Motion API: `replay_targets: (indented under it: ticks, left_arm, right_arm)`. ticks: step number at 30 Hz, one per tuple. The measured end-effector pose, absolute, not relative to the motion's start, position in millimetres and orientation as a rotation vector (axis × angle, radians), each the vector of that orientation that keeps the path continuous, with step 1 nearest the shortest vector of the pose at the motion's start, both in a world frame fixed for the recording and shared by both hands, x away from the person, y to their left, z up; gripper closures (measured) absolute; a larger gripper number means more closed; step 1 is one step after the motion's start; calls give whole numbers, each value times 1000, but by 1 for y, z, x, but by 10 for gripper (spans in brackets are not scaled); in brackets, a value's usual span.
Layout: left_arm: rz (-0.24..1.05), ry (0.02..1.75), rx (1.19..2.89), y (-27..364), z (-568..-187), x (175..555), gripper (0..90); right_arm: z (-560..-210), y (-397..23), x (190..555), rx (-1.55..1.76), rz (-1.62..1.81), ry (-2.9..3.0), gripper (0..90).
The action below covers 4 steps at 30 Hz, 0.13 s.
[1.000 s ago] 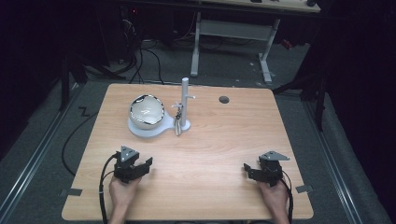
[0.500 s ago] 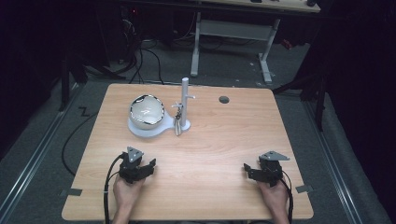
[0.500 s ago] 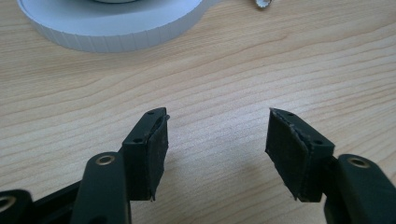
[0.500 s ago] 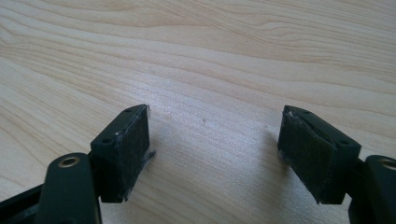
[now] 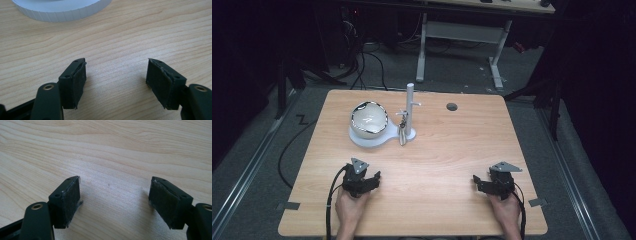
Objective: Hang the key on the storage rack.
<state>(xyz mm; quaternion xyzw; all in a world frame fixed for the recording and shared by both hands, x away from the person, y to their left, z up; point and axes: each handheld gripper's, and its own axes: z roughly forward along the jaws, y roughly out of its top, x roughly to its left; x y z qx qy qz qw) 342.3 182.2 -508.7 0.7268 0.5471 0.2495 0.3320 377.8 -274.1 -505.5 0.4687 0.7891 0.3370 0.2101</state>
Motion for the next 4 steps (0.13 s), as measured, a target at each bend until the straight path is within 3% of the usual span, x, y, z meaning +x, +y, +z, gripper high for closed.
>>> replay_targets:
  ticks: [4]
  left_arm:
    - [650, 1430, 1899, 182, -509, 342, 324]
  right_arm:
    - [-505, -274, 378, 1304, 937, 2193, 251]
